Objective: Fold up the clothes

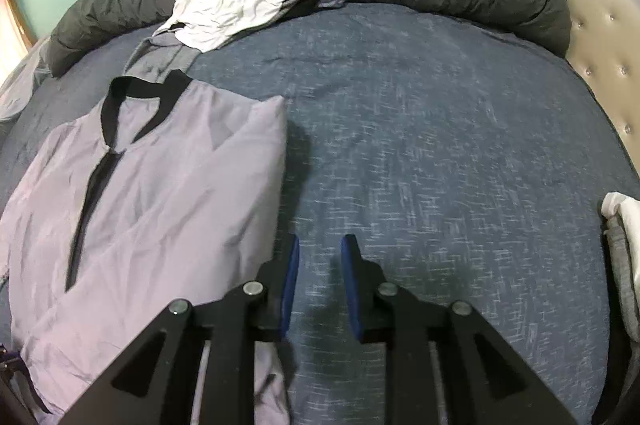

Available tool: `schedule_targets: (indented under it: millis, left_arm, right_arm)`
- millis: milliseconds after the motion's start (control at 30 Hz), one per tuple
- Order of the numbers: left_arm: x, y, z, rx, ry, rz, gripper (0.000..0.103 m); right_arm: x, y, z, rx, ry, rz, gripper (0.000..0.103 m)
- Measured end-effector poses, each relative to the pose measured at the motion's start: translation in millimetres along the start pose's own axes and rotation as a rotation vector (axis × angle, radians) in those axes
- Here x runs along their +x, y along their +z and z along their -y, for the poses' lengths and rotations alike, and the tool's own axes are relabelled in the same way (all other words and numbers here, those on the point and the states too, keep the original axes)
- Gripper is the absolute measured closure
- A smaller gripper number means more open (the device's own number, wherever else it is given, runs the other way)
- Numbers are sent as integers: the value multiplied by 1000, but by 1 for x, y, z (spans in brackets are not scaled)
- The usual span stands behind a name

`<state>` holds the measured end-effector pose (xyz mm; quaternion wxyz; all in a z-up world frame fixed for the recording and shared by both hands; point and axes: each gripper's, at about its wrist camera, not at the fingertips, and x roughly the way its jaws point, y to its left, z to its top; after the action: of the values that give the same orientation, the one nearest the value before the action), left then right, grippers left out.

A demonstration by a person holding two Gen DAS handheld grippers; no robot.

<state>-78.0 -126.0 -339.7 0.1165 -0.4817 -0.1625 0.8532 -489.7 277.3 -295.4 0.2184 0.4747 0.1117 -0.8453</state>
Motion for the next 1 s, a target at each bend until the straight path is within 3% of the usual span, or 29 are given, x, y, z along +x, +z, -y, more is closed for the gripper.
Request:
schedule_targets:
  millis: [133, 233, 267, 467, 533, 600, 633, 833, 1000]
  left_arm:
    - [-5, 6, 1, -12, -37, 6, 89]
    - [-10, 8, -2, -29, -36, 46, 58]
    - [-11, 10, -3, -35, -37, 58, 54]
    - [18, 12, -8, -31, -35, 2, 55]
    - [24, 9, -9, -31, -33, -13, 55]
    - [29, 6, -9, -27, -25, -28, 73]
    - [31, 4, -10, -24, -20, -34, 81]
    - [36, 0, -8, -2, -17, -48, 83]
    - [38, 0, -8, 6, -20, -60, 83]
  right_arm:
    - [-1, 6, -10, -28, 8, 1, 82]
    - [-1, 11, -11, -30, 2, 6, 81]
    - [-1, 12, -11, -26, 0, 9, 81]
    - [1, 27, -3, 24, 0, 29, 79]
    - [1, 40, -5, 29, 22, 44, 60]
    - [4, 56, -9, 16, 37, 46, 42]
    - [8, 63, -14, 8, 38, 40, 42]
    - [46, 101, -36, -34, 7, -41, 42]
    - [86, 113, -45, -50, -77, -134, 42]
